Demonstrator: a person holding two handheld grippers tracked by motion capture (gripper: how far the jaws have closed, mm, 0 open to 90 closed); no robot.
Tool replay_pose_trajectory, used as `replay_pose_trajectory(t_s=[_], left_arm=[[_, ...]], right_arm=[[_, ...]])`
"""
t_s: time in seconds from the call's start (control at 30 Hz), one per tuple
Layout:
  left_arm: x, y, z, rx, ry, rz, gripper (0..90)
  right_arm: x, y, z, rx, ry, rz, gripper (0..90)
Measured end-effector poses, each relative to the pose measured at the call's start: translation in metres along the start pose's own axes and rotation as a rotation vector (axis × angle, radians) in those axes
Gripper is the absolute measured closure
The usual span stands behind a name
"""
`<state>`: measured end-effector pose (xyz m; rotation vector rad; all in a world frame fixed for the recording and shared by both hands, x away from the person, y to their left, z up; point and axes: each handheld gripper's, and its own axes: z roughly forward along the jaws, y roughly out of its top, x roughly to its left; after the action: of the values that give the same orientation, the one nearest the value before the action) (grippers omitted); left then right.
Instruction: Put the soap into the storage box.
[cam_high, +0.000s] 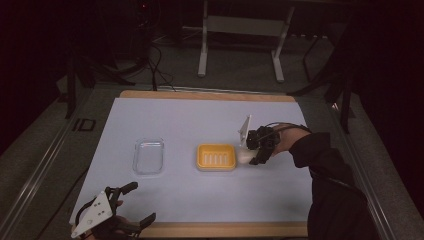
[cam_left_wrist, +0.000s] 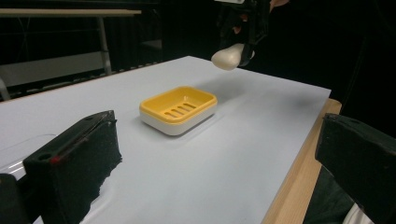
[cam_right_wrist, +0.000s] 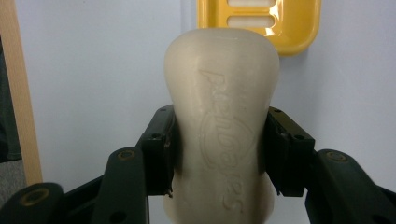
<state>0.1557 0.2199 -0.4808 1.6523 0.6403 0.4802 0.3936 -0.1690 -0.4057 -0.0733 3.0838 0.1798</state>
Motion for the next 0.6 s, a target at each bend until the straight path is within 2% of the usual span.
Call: replay_pose_trajectory(t_s=[0.17, 0.6], left_arm=[[0.000, 0.000, 0.000, -0.005, -0.001, 0.001, 0.1], [0.000, 0.000, 0.000, -0.001, -0.001, 0.002, 0.1]], right_arm=[[-0.003, 0.008, -0.001, 0.008, 0.001, -0.012, 49.6], [-0.007, 0.027, -0.002, -0.030, 0.001, -0.051, 49.6]])
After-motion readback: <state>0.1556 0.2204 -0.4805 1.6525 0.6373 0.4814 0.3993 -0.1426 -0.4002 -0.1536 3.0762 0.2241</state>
